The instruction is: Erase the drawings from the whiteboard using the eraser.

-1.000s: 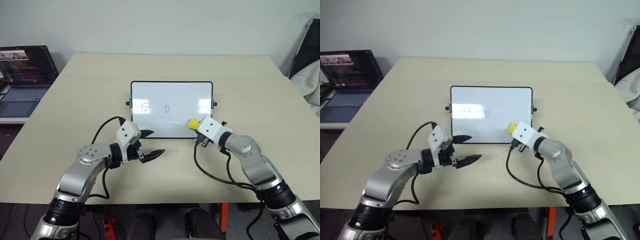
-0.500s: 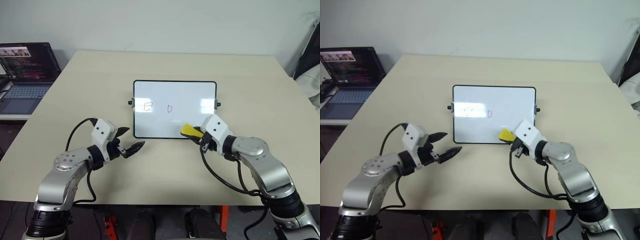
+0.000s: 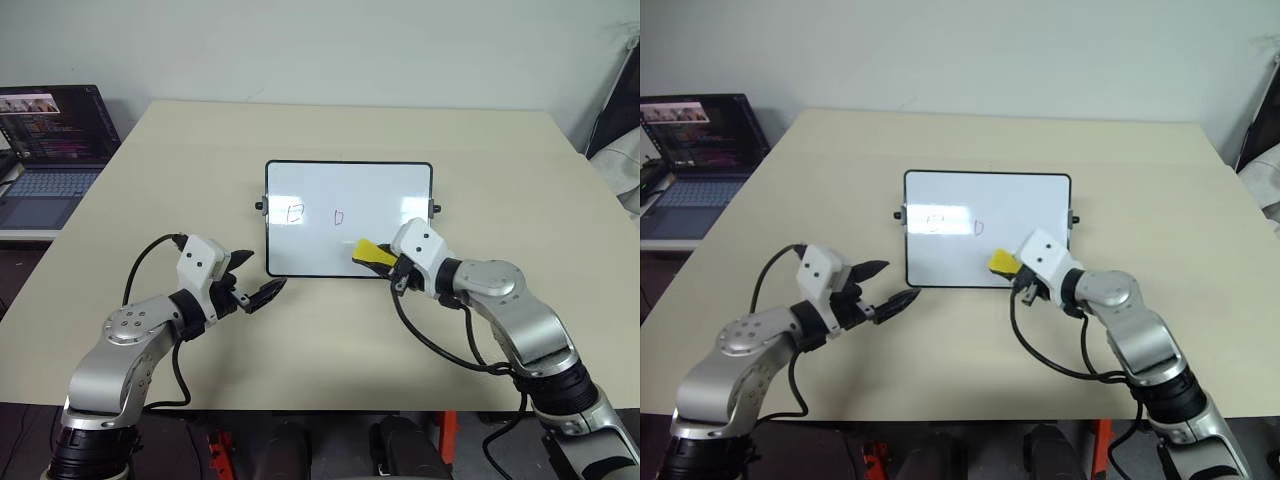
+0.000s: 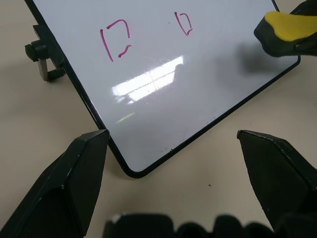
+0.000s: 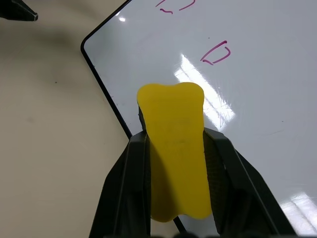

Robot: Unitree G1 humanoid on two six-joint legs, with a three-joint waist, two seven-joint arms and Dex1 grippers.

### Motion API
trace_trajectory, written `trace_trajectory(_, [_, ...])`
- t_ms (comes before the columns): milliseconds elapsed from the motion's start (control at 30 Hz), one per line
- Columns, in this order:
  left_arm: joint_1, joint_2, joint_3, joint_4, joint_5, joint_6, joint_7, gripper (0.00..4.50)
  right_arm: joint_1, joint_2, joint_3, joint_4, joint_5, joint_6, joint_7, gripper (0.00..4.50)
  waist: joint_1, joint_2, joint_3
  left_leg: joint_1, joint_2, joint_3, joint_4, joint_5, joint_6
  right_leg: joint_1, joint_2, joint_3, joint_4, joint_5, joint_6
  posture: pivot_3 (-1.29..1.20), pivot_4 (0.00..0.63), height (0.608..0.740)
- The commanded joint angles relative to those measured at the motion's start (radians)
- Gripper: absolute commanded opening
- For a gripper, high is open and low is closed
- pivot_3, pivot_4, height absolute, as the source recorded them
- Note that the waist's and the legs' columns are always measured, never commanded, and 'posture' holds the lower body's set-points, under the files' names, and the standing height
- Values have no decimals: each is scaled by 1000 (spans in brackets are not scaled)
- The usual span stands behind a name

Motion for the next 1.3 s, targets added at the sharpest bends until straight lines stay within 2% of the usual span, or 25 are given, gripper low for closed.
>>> trace_trajectory(33, [-6, 11, 14, -38, -7, -11, -3, 4500, -57, 9, 15, 38, -53, -107, -37, 1111, 0, 0, 0, 0, 0, 0, 0, 0, 0, 0, 0, 0, 0, 0, 0, 0, 150, 740])
trace_trajectory(267, [-49, 13, -10, -8, 1, -14, -14, 4500, -204, 113, 49, 310, -168, -315, -159, 1111, -3, 0, 0, 0, 0, 1, 0, 0, 0, -1, 1, 1, 2, 0, 0, 0, 150, 740])
trace_trajectory(467, [-54, 9, -22, -3, 7, -20, -18, 4500, -267, 147, 117, 485, -250, -407, -156, 1110, -3, 0, 0, -2, 0, 2, 0, 0, 0, -4, 0, 1, 2, 0, 0, 0, 150, 740])
trace_trajectory(567, [-47, 7, -19, -2, 7, -24, -20, 4500, -252, 102, 182, 494, -289, -396, -56, 1110, -3, 0, 0, -2, 0, 3, 0, 0, 0, -5, 0, 1, 2, 0, 0, 0, 150, 740])
trace_trajectory(633, [-41, 8, -17, 2, 8, -30, -25, 4500, -246, 94, 187, 485, -303, -398, -47, 1110, -3, 0, 0, -2, 0, 3, 0, 0, 0, -4, 0, 1, 3, 0, 0, 0, 150, 740])
trace_trajectory(833, [-39, 4, -20, 19, 13, -48, -29, 4500, -368, 145, 137, 630, -374, -481, -213, 1110, -4, 1, 0, 1, 0, 3, 1, 0, 0, -4, 1, 1, 6, 1, -1, 0, 150, 740])
trace_trajectory(1133, [-30, -7, -36, 32, 22, -76, -29, 4500, -341, 139, 219, 630, -352, -455, 24, 1108, -3, 1, 0, 1, 1, 3, 1, 1, 0, -3, 1, 1, 6, 1, -2, 0, 150, 740])
trace_trajectory(1300, [-27, -9, -36, 36, 25, -82, -27, 4500, -364, 176, 141, 648, -356, -491, -79, 1107, -3, 1, 0, 2, 1, 2, 1, 1, 0, -2, 0, 1, 6, 1, -2, 0, 150, 740])
